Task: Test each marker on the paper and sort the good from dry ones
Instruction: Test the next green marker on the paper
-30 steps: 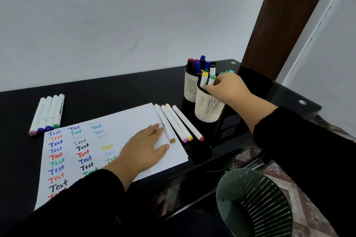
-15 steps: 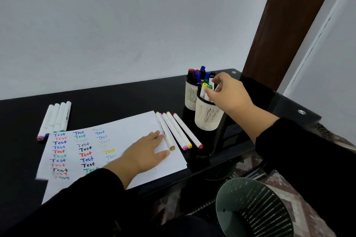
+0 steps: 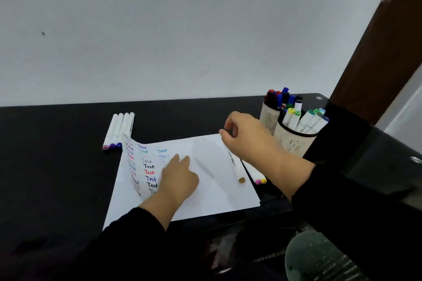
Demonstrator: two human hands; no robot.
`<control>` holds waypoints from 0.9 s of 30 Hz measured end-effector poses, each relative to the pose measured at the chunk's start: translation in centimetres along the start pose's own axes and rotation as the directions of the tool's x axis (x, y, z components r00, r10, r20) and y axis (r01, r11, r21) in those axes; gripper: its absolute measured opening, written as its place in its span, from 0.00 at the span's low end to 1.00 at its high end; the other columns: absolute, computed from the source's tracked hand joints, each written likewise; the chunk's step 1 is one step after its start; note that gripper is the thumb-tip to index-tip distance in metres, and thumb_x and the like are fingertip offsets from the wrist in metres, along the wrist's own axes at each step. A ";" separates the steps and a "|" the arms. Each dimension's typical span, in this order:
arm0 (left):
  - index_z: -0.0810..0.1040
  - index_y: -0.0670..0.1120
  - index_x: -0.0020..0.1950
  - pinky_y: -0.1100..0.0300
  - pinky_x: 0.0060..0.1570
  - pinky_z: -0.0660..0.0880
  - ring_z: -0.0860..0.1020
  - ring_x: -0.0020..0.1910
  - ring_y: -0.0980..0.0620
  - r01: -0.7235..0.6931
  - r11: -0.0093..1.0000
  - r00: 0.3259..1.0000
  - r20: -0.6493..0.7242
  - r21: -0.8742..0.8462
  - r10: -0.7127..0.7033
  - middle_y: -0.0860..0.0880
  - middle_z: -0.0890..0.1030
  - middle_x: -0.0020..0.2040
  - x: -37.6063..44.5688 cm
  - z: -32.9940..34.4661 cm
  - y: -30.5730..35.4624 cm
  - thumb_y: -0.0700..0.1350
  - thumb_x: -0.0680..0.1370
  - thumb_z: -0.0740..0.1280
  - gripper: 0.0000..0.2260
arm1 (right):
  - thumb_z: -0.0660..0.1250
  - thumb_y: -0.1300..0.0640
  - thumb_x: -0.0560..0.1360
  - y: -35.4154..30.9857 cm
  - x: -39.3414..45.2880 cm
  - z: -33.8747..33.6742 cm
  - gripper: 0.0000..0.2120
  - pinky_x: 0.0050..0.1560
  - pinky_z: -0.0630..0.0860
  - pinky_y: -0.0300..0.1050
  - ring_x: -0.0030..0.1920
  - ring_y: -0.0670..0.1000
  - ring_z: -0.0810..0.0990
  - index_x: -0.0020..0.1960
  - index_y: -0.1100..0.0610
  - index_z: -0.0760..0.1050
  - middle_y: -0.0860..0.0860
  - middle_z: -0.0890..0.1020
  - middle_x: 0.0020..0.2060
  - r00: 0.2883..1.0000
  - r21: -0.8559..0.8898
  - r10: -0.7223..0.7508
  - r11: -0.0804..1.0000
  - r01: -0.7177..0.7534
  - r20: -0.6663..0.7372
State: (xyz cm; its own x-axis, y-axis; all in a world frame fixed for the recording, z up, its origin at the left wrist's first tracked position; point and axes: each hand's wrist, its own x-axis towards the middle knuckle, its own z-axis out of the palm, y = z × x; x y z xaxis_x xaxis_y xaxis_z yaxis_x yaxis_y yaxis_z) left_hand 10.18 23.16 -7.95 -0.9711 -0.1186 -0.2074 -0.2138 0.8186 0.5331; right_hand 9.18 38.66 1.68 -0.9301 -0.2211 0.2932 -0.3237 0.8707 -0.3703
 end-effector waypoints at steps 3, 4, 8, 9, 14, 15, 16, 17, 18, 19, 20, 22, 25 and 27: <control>0.54 0.46 0.76 0.56 0.72 0.48 0.46 0.76 0.49 0.019 0.996 0.999 0.036 0.083 -0.022 0.47 0.45 0.77 0.0 -1.1 -0.9 0.38 0.79 0.53 0.25 | 0.62 0.50 0.78 -1.1 0.8 2.8 0.07 0.34 0.65 0.36 0.41 0.46 0.72 0.50 0.53 0.71 0.45 0.71 0.39 0.999 0.016 -0.035 0.999 0.034 0.038; 0.54 0.47 0.76 0.53 0.72 0.47 0.45 0.76 0.47 0.015 0.988 0.999 0.036 0.154 -0.021 0.46 0.45 0.77 0.1 -1.2 -1.2 0.40 0.79 0.53 0.25 | 0.62 0.50 0.78 -1.4 1.1 3.7 0.08 0.37 0.68 0.37 0.41 0.46 0.72 0.51 0.53 0.71 0.46 0.71 0.40 0.998 0.013 -0.040 0.999 0.040 0.051; 0.49 0.49 0.77 0.43 0.72 0.43 0.43 0.76 0.45 0.079 0.941 0.995 0.024 0.328 -0.092 0.45 0.44 0.77 0.0 -2.2 -2.6 0.51 0.80 0.54 0.27 | 0.62 0.50 0.78 -2.9 2.8 7.5 0.09 0.40 0.68 0.36 0.43 0.46 0.71 0.54 0.53 0.72 0.45 0.71 0.43 0.993 0.036 -0.069 0.997 0.066 0.097; 0.48 0.49 0.77 0.43 0.72 0.44 0.44 0.76 0.45 0.075 0.935 0.995 0.035 0.347 -0.093 0.45 0.44 0.77 0.0 -2.5 -3.0 0.54 0.79 0.54 0.29 | 0.62 0.50 0.78 -3.3 3.1 8.2 0.09 0.38 0.66 0.36 0.43 0.46 0.71 0.54 0.54 0.72 0.45 0.70 0.43 0.991 0.048 -0.081 0.996 0.077 0.109; 0.46 0.48 0.77 0.53 0.73 0.46 0.45 0.76 0.49 -0.060 0.944 0.996 0.079 0.325 0.036 0.49 0.43 0.77 -0.2 -4.4 -6.0 0.57 0.80 0.53 0.30 | 0.63 0.50 0.78 -4.6 5.4 11.5 0.09 0.39 0.66 0.38 0.42 0.46 0.71 0.53 0.54 0.71 0.46 0.71 0.41 0.975 0.096 -0.137 0.988 0.122 0.174; 0.46 0.48 0.77 0.55 0.72 0.47 0.45 0.76 0.51 -0.091 0.947 0.994 0.085 0.309 0.068 0.50 0.43 0.78 -0.2 -4.8 -6.8 0.55 0.81 0.53 0.28 | 0.63 0.50 0.78 -4.8 5.9 12.3 0.08 0.39 0.66 0.39 0.42 0.46 0.71 0.53 0.54 0.72 0.45 0.71 0.41 0.971 0.108 -0.153 0.985 0.135 0.181; 0.46 0.49 0.77 0.57 0.72 0.47 0.45 0.76 0.52 -0.122 0.943 0.991 0.086 0.308 0.100 0.51 0.43 0.77 -0.3 -5.2 -7.3 0.54 0.81 0.53 0.28 | 0.63 0.51 0.78 -5.0 6.4 12.8 0.08 0.38 0.65 0.39 0.42 0.47 0.71 0.53 0.54 0.72 0.45 0.70 0.40 0.969 0.116 -0.164 0.983 0.144 0.186; 0.47 0.49 0.77 0.58 0.72 0.47 0.45 0.76 0.52 -0.143 0.938 0.989 0.085 0.317 0.122 0.51 0.43 0.77 -0.2 -5.5 -7.9 0.55 0.81 0.53 0.28 | 0.63 0.51 0.78 -5.2 6.9 13.4 0.08 0.38 0.66 0.39 0.42 0.47 0.71 0.52 0.55 0.72 0.45 0.70 0.39 0.965 0.122 -0.173 0.981 0.152 0.197; 0.47 0.49 0.77 0.59 0.72 0.46 0.45 0.76 0.53 -0.158 0.931 0.987 0.085 0.330 0.138 0.52 0.43 0.77 -0.2 -5.7 -8.4 0.56 0.80 0.53 0.29 | 0.63 0.51 0.77 -5.4 7.3 13.9 0.07 0.37 0.67 0.40 0.41 0.47 0.72 0.52 0.55 0.72 0.45 0.70 0.38 0.963 0.121 -0.176 0.981 0.154 0.204; 0.46 0.50 0.77 0.59 0.72 0.46 0.44 0.76 0.54 -0.164 0.926 0.986 0.084 0.341 0.143 0.53 0.42 0.77 -0.2 -5.9 -9.0 0.58 0.80 0.53 0.30 | 0.63 0.51 0.77 -5.5 7.8 14.3 0.07 0.36 0.67 0.40 0.41 0.47 0.72 0.51 0.55 0.72 0.45 0.71 0.38 0.961 0.119 -0.182 0.980 0.160 0.208; 0.46 0.50 0.77 0.59 0.71 0.46 0.44 0.75 0.55 -0.160 0.925 0.987 0.082 0.346 0.140 0.55 0.42 0.77 -0.1 -6.1 -9.6 0.60 0.79 0.53 0.31 | 0.64 0.51 0.77 -5.8 8.3 15.0 0.07 0.36 0.68 0.39 0.40 0.47 0.73 0.51 0.55 0.73 0.46 0.71 0.38 0.958 0.118 -0.190 0.979 0.168 0.213; 0.46 0.52 0.77 0.59 0.71 0.47 0.43 0.75 0.56 -0.161 0.926 0.987 0.073 0.343 0.144 0.57 0.41 0.77 0.1 -6.2 -10.6 0.63 0.78 0.53 0.33 | 0.64 0.51 0.77 -6.1 9.5 16.0 0.08 0.36 0.68 0.38 0.40 0.48 0.73 0.51 0.55 0.73 0.47 0.73 0.39 0.953 0.114 -0.214 0.975 0.193 0.213; 0.45 0.53 0.77 0.61 0.70 0.45 0.43 0.75 0.57 -0.195 0.924 0.981 0.056 0.329 0.187 0.59 0.40 0.76 0.4 -6.3 -11.5 0.65 0.77 0.53 0.34 | 0.64 0.51 0.77 -6.6 11.4 17.4 0.09 0.34 0.67 0.36 0.40 0.47 0.72 0.53 0.55 0.74 0.47 0.73 0.40 0.935 0.121 -0.281 0.958 0.260 0.218; 0.45 0.54 0.77 0.63 0.68 0.43 0.42 0.74 0.58 -0.219 0.924 0.975 0.048 0.312 0.216 0.59 0.41 0.76 0.6 -6.3 -11.9 0.66 0.76 0.53 0.34 | 0.63 0.53 0.78 -7.1 12.7 18.2 0.10 0.35 0.65 0.38 0.41 0.46 0.71 0.57 0.54 0.74 0.46 0.72 0.41 0.903 0.110 -0.353 0.936 0.336 0.245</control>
State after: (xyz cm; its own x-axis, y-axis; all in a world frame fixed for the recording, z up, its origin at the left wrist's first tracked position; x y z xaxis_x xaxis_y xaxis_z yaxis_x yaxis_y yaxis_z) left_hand 11.47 9.81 -9.28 -0.9881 0.0875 -0.1264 0.0487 0.9581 0.2823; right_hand -3.51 21.65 -7.98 -0.7682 -0.6147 0.1791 -0.6342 0.6921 -0.3448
